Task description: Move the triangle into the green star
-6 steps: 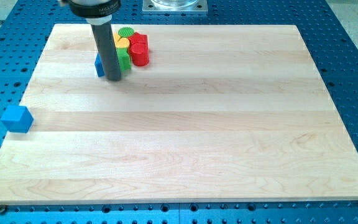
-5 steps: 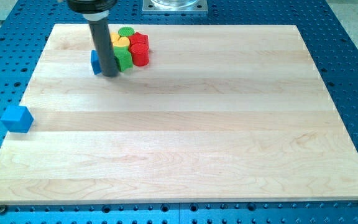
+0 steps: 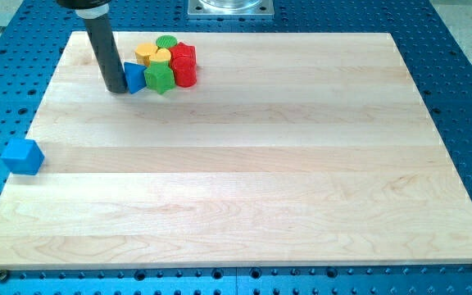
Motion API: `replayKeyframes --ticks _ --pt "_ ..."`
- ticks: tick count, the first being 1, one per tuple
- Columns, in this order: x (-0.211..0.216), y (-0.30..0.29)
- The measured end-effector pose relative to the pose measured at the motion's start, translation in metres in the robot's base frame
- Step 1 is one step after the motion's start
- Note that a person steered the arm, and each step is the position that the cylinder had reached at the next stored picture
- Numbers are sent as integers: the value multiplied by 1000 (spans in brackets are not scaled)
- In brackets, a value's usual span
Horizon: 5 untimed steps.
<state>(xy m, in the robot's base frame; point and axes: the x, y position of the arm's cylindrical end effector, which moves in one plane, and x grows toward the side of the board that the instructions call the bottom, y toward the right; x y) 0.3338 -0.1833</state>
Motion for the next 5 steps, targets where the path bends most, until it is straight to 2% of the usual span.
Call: replayKeyframes --ticks 2,3,4,5 --pt "31 22" --pt "72 19" --pt "154 29" --pt "209 -87"
